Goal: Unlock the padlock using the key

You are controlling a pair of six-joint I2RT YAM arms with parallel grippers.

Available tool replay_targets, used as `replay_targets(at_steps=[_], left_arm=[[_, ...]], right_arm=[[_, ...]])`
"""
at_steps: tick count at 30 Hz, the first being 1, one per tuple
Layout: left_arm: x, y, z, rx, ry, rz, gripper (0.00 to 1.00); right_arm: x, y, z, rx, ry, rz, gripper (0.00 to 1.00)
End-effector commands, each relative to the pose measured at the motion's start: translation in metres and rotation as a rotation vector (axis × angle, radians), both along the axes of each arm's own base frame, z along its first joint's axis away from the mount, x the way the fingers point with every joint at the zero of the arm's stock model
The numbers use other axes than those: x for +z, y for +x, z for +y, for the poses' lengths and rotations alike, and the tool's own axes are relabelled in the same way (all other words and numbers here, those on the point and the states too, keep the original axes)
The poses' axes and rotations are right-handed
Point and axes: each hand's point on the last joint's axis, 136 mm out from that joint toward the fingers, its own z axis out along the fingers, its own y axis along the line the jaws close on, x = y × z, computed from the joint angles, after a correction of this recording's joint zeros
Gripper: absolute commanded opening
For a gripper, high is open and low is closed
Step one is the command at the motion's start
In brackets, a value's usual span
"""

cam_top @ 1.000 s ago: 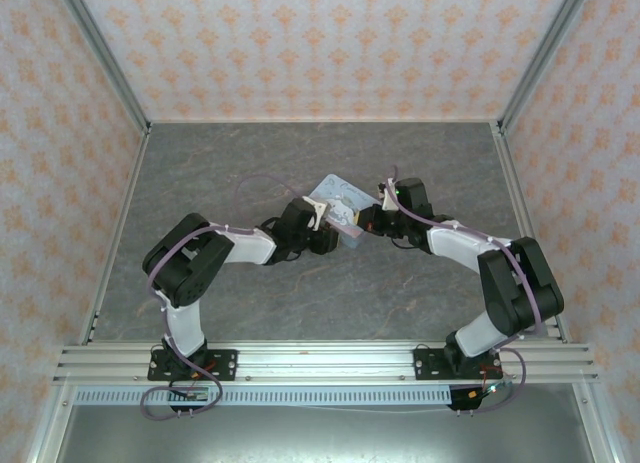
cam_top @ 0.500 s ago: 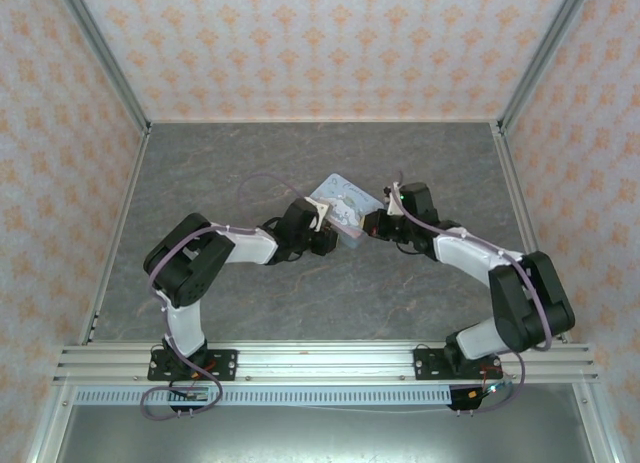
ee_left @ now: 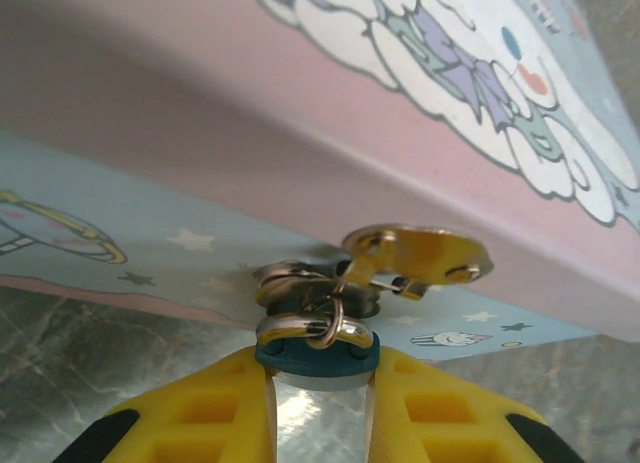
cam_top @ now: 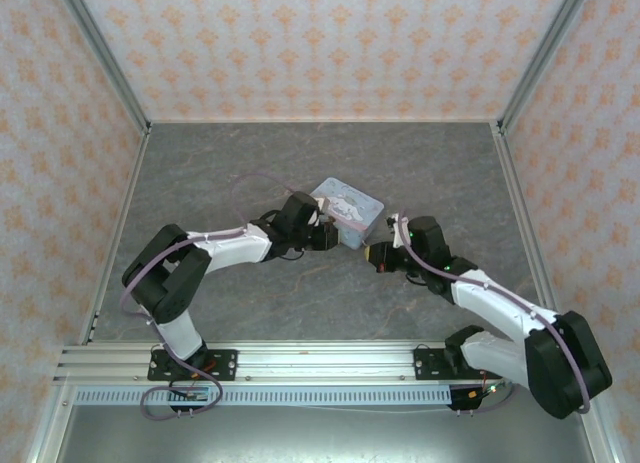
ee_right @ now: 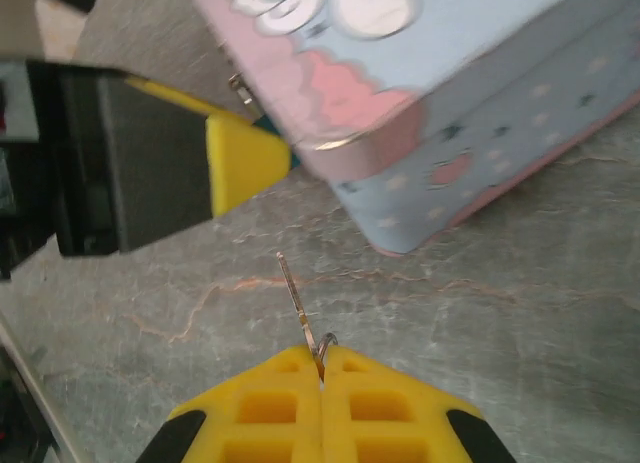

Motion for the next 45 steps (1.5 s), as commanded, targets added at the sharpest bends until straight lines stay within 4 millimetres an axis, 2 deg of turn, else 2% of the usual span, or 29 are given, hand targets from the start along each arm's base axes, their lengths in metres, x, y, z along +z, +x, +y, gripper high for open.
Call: replay_targets(at_steps=[1,7,19,30,45], left_arm=[[0.036,-0.003,-0.012,0.040,-0.109,0.063,0.24],[0.048,-0.007,-0.017,0.068,-0.154,0.135,0.24],[0.061,-0.015,-0.026,0.088,-0.223,0.202,0.25],[0.060,-0.018,-0.028,0.085,-0.215,0.218,0.25],[0.055,-0.020,-0.026,0.089,-0.193,0.219,0.25]], right_arm=[[0.004,-0.001,0.006,0.046,-0.057,-0.098,0.00],[-0.007,-0.003,0.017,0.092,-0.113,-0.117,0.00],[-0.014,0.011,0.034,0.133,-0.173,-0.149,0.00],[-0.012,0.022,0.032,0.109,-0.221,-0.179,0.00],[-0.003,0.029,0.037,0.102,-0.199,-0.208,0.00]])
